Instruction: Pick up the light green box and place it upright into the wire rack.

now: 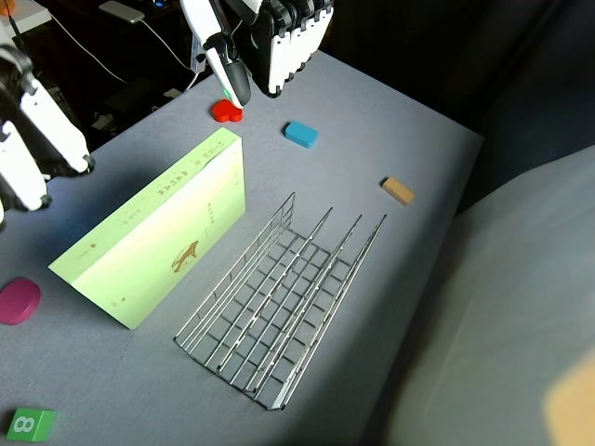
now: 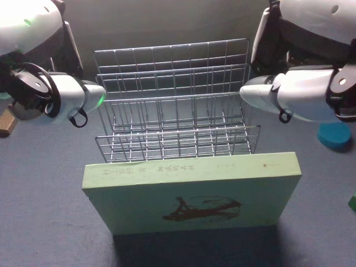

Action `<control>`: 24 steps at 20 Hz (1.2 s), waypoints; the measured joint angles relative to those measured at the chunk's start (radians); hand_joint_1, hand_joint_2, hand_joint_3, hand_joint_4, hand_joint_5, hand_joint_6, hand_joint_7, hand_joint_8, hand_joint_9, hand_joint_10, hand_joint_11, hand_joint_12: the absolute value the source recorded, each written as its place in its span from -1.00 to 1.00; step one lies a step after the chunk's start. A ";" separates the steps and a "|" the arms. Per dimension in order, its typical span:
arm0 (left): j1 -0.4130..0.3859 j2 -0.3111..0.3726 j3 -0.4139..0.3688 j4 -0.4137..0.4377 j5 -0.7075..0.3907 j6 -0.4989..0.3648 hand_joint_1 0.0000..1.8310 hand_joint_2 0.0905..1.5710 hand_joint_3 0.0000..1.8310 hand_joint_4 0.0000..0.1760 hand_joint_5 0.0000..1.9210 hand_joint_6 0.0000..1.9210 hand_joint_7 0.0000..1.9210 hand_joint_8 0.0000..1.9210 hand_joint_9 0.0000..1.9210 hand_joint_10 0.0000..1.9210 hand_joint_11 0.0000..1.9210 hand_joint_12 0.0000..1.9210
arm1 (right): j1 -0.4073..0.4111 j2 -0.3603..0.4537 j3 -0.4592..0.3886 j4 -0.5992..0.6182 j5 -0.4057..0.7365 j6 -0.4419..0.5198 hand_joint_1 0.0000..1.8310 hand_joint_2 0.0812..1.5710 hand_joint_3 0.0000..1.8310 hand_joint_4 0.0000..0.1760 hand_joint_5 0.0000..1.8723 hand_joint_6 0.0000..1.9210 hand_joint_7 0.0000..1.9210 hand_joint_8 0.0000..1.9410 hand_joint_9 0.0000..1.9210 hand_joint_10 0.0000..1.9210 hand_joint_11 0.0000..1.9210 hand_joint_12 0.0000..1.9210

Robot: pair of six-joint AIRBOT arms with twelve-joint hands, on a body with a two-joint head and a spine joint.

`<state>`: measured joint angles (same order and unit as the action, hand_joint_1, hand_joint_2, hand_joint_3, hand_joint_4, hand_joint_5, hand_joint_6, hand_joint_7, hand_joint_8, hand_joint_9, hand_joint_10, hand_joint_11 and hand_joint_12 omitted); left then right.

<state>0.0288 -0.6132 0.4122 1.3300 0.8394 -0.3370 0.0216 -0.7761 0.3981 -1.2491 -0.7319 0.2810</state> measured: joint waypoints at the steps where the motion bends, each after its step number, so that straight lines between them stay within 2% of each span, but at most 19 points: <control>1: 0.000 0.000 0.000 -0.003 0.001 0.000 -0.80 0.46 -0.99 0.05 -0.75 -1.00 -0.77 -1.00 -0.81 -0.99 -1.00 -0.27 | -0.003 0.000 0.000 0.000 0.000 -0.002 -0.76 0.24 -0.97 -0.94 -0.79 -1.00 -0.77 -1.00 -0.87 -1.00 -1.00 -0.21; 5: 0.000 0.000 0.000 0.007 -0.003 0.004 -0.80 0.46 -0.99 0.06 -0.75 -1.00 -0.78 -1.00 -0.81 -0.99 -1.00 -0.27 | -0.003 -0.001 0.000 -0.016 0.005 0.004 -0.75 0.24 -0.98 -0.96 -0.79 -1.00 -0.77 -1.00 -0.87 -1.00 -1.00 -0.21; 7: 0.005 0.000 0.002 -0.002 -0.008 0.042 -0.80 0.46 -0.99 0.06 -0.76 -1.00 -0.79 -1.00 -0.81 -0.99 -1.00 -0.27 | -0.008 -0.001 0.000 -0.016 0.005 0.008 -0.75 0.25 -0.98 -0.96 -0.79 -1.00 -0.78 -1.00 -0.87 -1.00 -1.00 -0.18; 10: 0.008 0.000 0.031 0.000 -0.050 0.077 -0.79 0.46 -1.00 0.06 -0.77 -1.00 -0.79 -1.00 -0.80 -0.99 -1.00 -0.25 | -0.021 -0.004 0.000 -0.009 0.003 0.010 -0.72 0.24 -0.99 -0.99 -0.81 -1.00 -0.80 -1.00 -0.90 -1.00 -1.00 -0.24; 11: 0.008 0.000 0.037 0.005 -0.051 0.080 -0.79 0.46 -1.00 0.06 -0.77 -1.00 -0.79 -1.00 -0.80 -0.99 -1.00 -0.23 | -0.021 -0.006 0.000 -0.008 0.002 0.012 -0.70 0.24 -1.00 -1.00 -0.81 -1.00 -0.80 -1.00 -0.90 -1.00 -1.00 -0.24; 14: 0.018 0.006 0.062 0.021 -0.068 0.083 -0.80 0.46 -1.00 0.06 -0.77 -1.00 -0.79 -1.00 -0.79 -0.99 -1.00 -0.21 | -0.047 -0.028 0.000 -0.013 0.003 0.017 -0.48 0.18 -1.00 -1.00 -0.80 -1.00 -0.79 -1.00 -0.90 -1.00 -1.00 -0.23; 21: 0.023 0.099 0.092 0.029 -0.129 0.132 -0.81 0.45 -1.00 0.06 -0.76 -1.00 -0.78 -1.00 -0.79 -1.00 -1.00 -0.21 | -0.075 -0.184 0.029 0.008 -0.087 0.006 -0.21 0.20 -1.00 -0.96 -0.90 -1.00 -0.88 -1.00 -0.99 -1.00 -1.00 -0.47; 24: 0.023 0.124 0.113 0.032 -0.150 0.170 -0.80 0.45 -1.00 0.06 -0.76 -1.00 -0.78 -1.00 -0.78 -0.99 -1.00 -0.22 | -0.072 -0.265 0.067 0.085 -0.156 -0.013 -0.18 0.22 -0.99 -1.00 -0.89 -1.00 -0.88 -1.00 -0.99 -1.00 -1.00 -0.54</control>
<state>0.0521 -0.4896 0.5255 1.3617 0.6899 -0.1673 -0.0502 -1.0412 0.4652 -1.1637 -0.8883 0.2676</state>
